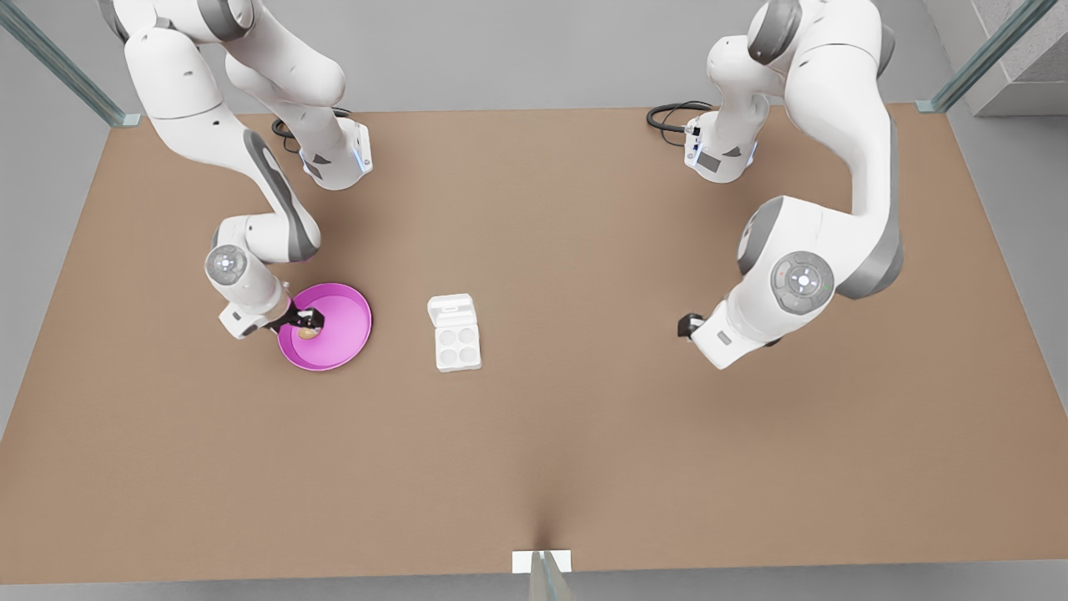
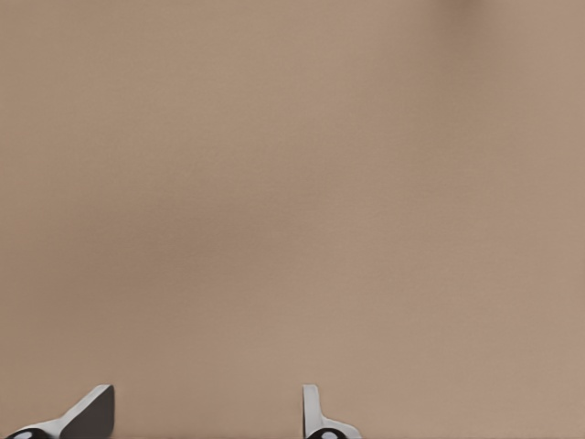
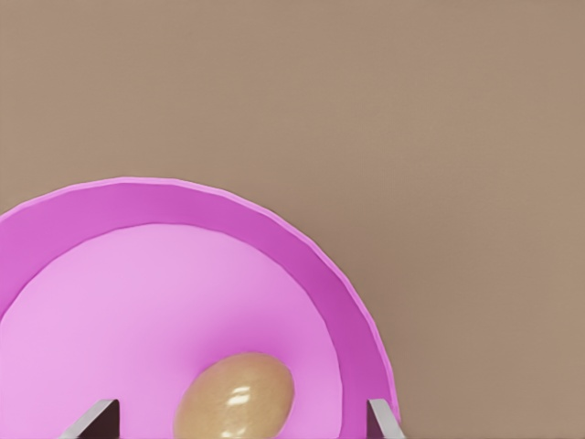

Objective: Pack egg into the box and close the box lid

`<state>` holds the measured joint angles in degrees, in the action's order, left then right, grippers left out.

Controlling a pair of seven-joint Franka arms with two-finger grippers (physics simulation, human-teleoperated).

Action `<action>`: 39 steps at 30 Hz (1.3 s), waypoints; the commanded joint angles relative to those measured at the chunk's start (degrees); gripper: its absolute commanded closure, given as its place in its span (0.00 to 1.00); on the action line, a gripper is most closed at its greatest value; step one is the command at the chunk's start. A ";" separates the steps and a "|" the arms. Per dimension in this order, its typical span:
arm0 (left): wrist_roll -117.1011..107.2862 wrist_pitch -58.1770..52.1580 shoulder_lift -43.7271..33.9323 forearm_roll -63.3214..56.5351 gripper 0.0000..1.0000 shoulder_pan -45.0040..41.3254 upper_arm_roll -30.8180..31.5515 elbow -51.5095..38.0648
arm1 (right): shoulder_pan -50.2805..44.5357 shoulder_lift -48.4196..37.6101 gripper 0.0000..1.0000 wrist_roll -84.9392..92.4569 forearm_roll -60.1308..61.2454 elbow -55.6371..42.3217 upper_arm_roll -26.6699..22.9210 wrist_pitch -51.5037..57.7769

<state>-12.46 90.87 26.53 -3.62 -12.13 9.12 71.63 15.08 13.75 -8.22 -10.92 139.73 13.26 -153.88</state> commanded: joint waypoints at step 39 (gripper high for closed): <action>-2.93 1.24 1.07 -2.44 0.00 0.00 -0.16 0.36 | 0.39 4.97 0.00 -27.28 1.95 1.16 0.19 -3.01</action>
<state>-14.97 92.13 27.67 -5.97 -12.19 8.99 71.95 15.43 18.56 -24.21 -9.17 140.92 13.44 -156.87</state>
